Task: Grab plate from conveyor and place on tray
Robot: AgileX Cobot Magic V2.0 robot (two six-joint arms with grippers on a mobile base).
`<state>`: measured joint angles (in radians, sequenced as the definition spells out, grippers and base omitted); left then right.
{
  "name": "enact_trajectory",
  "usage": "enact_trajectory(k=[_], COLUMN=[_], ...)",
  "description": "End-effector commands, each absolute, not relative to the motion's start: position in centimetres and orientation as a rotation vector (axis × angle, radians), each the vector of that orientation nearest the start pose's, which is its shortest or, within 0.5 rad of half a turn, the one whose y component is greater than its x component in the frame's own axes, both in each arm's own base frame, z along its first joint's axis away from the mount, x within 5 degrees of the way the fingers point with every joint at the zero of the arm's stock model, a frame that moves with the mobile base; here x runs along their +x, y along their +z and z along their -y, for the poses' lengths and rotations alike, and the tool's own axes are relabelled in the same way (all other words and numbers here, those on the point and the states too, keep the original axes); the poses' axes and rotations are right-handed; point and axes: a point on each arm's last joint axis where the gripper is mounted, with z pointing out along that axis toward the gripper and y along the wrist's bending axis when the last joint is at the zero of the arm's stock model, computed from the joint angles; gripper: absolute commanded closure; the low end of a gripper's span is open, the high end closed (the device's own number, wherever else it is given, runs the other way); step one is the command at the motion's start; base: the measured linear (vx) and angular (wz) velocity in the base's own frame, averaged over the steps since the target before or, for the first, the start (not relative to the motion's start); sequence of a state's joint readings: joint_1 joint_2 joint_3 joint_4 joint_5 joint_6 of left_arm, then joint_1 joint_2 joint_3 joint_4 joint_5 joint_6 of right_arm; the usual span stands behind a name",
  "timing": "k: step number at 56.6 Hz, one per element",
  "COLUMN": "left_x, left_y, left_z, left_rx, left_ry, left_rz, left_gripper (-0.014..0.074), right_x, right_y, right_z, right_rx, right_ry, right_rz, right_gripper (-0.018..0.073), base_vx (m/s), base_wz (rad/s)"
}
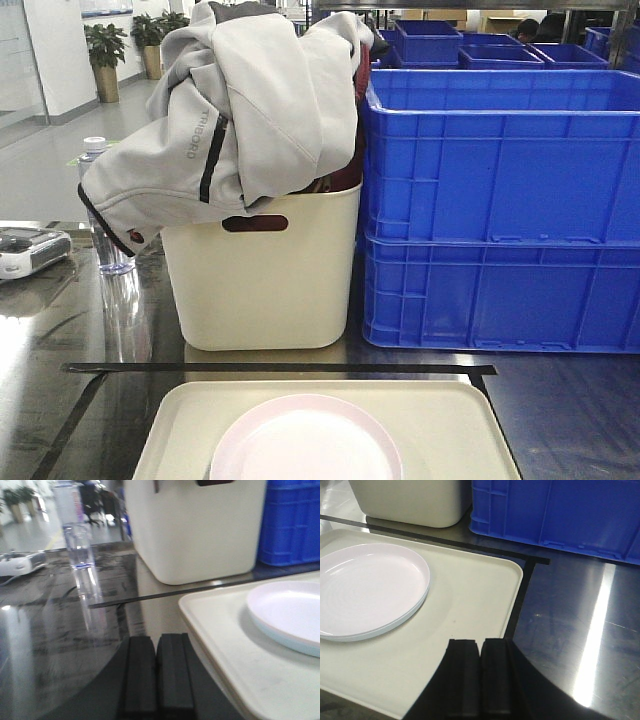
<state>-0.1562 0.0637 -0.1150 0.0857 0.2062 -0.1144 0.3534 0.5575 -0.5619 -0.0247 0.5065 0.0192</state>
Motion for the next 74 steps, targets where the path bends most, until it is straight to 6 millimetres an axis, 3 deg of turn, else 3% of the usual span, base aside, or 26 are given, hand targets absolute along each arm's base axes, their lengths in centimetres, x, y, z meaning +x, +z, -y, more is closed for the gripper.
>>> enact_trajectory(k=[1, 7, 57, 64, 74], left_x=[5.4, 5.7, 5.7, 5.7, 5.7], left_y=[22.0, 19.3, 19.4, 19.4, 19.4], left_z=[0.5, 0.2, 0.1, 0.1, 0.1], left_rx=[-0.011, -0.07, -0.035, -0.034, -0.034], left_ry=[-0.153, -0.131, -0.078, -0.077, -0.077], left_rz=[-1.499, -1.543, -1.547, -1.547, -1.547], left_gripper=[0.0595, 0.0594, 0.0594, 0.0594, 0.0594], right_x=[10.7, 10.7, 10.6, 9.2, 7.0], right_y=[32.9, 32.9, 32.5, 29.7, 23.2], right_z=[-3.8, -3.8, -3.8, -2.8, -0.9], right_rx=[-0.33, -0.331, -0.331, -0.276, -0.084], right_ry=[0.222, 0.222, 0.222, 0.207, 0.106], right_rz=[-1.86, -1.864, -1.869, -1.778, -1.6], right_gripper=[0.0568, 0.0568, 0.0568, 0.0568, 0.0568], base_vx=[0.0, 0.0, 0.0, 0.0, 0.0], base_wz=[0.0, 0.0, 0.0, 0.0, 0.0])
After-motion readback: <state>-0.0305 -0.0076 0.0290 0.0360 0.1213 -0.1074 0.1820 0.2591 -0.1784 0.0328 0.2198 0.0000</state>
